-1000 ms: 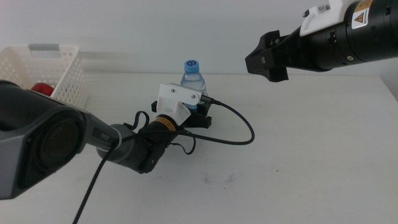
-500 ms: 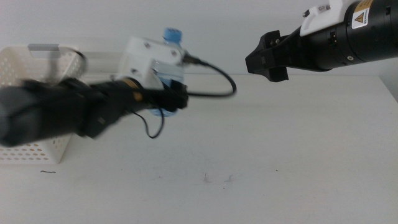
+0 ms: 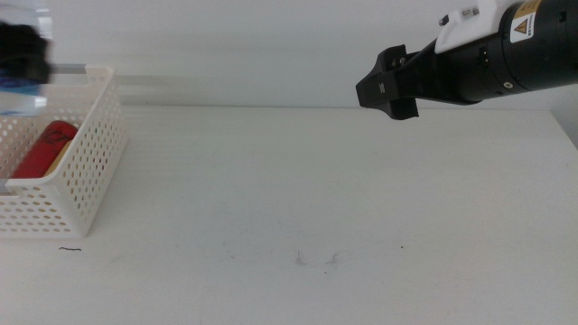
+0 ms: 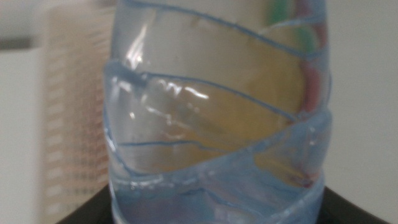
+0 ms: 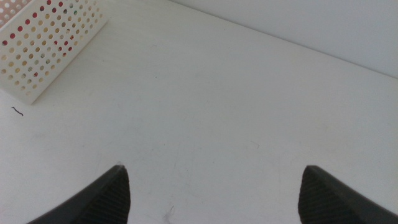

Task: Use arms to grab the bottles and put them into the dustbin to the left of the table.

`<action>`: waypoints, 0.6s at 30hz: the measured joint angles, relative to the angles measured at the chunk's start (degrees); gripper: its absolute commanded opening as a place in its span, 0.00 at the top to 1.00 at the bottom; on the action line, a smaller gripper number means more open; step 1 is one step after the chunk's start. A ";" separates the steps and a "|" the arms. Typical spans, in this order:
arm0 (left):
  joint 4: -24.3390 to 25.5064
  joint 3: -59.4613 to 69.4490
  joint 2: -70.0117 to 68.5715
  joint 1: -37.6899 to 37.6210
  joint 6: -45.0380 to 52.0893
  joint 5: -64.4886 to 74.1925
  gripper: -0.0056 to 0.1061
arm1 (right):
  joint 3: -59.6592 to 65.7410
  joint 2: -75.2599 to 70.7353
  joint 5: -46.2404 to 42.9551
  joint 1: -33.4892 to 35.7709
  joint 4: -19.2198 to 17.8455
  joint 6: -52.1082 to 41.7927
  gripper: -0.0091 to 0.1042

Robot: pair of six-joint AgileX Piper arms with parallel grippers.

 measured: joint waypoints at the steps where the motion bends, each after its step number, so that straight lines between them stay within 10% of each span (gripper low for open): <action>1: 0.19 -0.48 0.90 1.82 0.17 0.01 0.97 | 0.00 0.00 0.00 0.00 0.00 0.00 0.11; 13: 2.31 -1.05 15.05 6.14 -1.38 -3.20 0.94 | 0.00 0.00 0.00 0.00 0.00 0.00 0.11; 18: 2.54 -1.05 19.35 6.14 -1.62 -4.11 0.67 | 0.00 0.00 0.00 0.00 0.00 0.00 0.11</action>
